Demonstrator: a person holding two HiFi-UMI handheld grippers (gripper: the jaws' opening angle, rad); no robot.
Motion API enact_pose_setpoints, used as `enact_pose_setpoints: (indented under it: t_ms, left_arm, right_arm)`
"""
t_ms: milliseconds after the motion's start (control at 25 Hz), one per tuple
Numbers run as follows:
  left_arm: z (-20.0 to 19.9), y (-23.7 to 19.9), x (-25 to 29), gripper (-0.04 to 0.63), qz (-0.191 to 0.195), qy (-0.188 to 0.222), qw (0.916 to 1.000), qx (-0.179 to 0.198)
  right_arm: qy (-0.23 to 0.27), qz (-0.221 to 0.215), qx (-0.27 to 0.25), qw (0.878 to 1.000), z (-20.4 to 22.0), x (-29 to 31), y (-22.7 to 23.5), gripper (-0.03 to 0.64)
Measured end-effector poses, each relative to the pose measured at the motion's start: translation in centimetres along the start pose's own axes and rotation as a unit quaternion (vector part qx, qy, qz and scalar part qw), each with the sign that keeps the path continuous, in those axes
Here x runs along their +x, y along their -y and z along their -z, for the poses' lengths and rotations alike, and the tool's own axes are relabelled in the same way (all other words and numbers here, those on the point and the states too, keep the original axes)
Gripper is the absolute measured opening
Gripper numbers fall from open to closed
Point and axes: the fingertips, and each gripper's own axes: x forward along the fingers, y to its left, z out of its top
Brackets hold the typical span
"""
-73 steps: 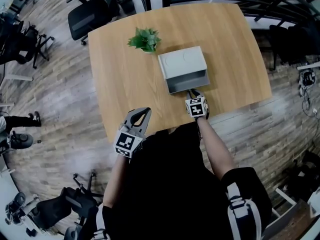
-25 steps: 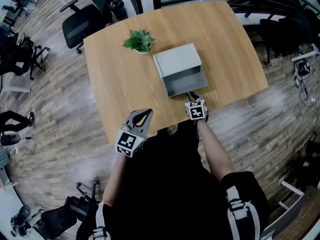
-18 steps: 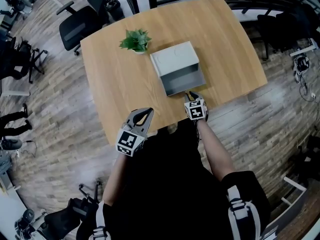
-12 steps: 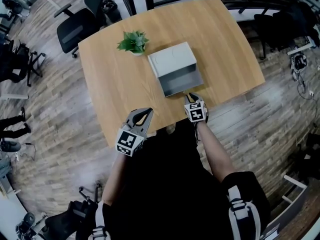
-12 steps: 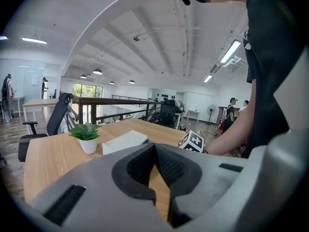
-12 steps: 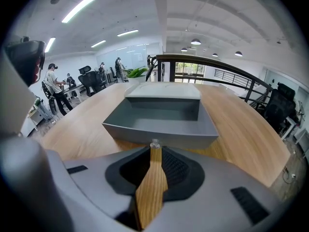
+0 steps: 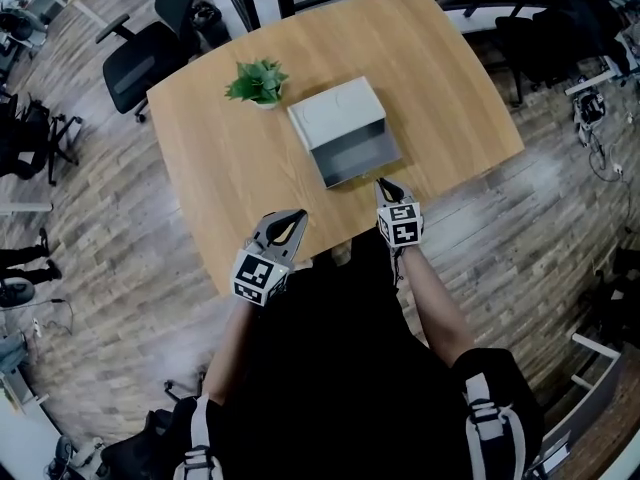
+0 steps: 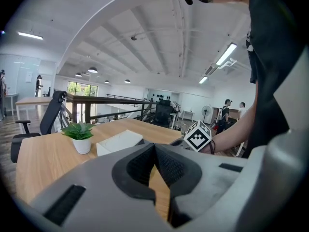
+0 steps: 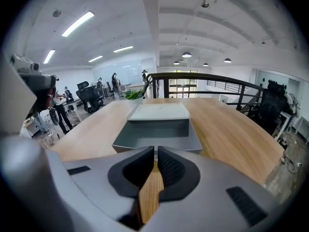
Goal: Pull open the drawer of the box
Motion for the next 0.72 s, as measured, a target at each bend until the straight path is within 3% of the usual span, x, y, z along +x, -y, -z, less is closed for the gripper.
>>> enact_pose_setpoints:
  t_ms: [400, 720]
  left_arm:
    - [-0.3, 1.4, 0.9, 0.023, 0.041, 0.0, 0.9991, 0.014]
    - [-0.1, 1.4, -0.1, 0.023, 0.045, 0.0, 0.9988, 0.018]
  right_arm:
    - [0.065, 0.002, -0.016, 0.998, -3.6, -5.4, -1.7, 0.025]
    - [0.121, -0.016, -0.058, 0.991, -7.8, -9.7, -4.3, 0.025]
